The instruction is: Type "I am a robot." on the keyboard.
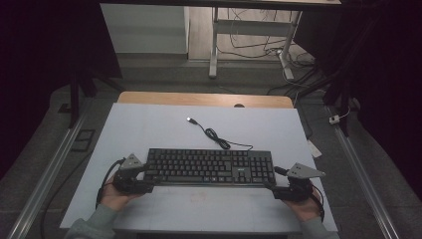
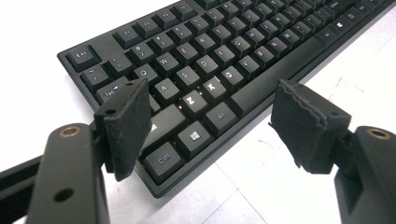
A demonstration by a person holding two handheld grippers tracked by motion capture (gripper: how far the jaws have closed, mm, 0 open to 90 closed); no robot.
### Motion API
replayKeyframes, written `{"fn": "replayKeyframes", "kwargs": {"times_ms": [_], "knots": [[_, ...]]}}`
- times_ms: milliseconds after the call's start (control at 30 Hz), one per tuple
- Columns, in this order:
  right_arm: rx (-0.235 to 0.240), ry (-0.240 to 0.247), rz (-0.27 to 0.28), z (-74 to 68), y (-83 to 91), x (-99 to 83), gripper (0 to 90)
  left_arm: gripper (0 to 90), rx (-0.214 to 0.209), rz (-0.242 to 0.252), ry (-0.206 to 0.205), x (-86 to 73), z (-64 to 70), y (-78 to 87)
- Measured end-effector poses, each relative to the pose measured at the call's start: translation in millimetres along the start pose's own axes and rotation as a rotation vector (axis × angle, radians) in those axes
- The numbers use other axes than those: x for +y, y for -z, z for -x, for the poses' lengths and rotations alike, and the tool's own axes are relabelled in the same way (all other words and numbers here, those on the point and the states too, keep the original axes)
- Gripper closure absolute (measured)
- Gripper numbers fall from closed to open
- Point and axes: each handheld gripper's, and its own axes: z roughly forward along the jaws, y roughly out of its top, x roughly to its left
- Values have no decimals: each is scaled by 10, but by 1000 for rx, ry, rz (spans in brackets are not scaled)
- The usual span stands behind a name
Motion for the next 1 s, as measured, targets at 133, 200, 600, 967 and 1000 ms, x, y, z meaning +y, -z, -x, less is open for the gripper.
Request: {"fn": "replayKeyframes", "kwargs": {"times_ms": [133,200,600,967,1000], "knots": [[4,-1,-1,-2,-10,4,305,286,0,1,0,4,-3,-4],[3,-4,-1,-8,-17,9,305,287,0,2,0,11,-5,-2],[23,-4,1,-64,-108,71,309,296,11,9,16,46,-52,-14],[56,-8,10,-165,-253,189,314,354,52,11,43,47,-125,-38],[57,-6,6,-172,-263,201,315,367,52,11,43,47,-125,-38]]}}
